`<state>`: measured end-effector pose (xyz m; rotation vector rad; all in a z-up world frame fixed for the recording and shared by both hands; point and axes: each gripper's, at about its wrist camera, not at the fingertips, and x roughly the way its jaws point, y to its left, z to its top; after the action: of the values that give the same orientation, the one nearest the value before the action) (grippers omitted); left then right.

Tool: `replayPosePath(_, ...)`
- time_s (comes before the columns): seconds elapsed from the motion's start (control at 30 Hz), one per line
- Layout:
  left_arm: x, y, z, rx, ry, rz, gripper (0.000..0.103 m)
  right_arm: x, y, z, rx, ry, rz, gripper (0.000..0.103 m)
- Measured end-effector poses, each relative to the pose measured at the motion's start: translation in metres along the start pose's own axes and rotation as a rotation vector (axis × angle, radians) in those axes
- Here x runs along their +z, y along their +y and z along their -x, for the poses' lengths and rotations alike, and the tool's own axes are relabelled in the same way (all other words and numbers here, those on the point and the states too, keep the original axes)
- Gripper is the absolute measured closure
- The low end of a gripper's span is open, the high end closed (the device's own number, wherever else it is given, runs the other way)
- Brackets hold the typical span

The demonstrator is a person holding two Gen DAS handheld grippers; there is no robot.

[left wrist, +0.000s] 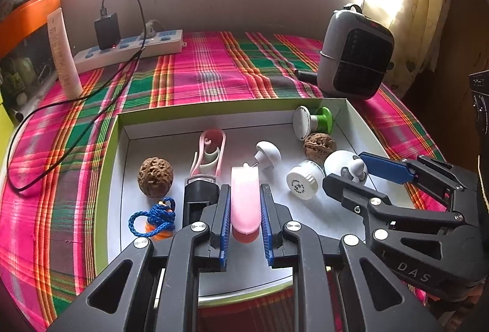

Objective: Organize objects
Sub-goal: 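Carry the pink paddle into the tray with the left gripper while the right carries the panda object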

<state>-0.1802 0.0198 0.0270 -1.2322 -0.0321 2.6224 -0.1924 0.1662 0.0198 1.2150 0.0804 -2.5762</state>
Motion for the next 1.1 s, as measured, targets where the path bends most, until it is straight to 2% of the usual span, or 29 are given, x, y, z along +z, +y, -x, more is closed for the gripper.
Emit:
replayPosePath(0.67, -0.0014, 0.0000, -0.0040, -0.003, 0.014, 0.005, 0.085, -0.0008, 0.0034, -0.0022, -0.006, -0.001, 0.015, 0.055)
replayPosePath(1.1, -0.0029, 0.0012, -0.0023, 0.002, 0.013, 0.006, 0.073, -0.0014, -0.0003, 0.0008, -0.016, -0.010, -0.005, 0.055)
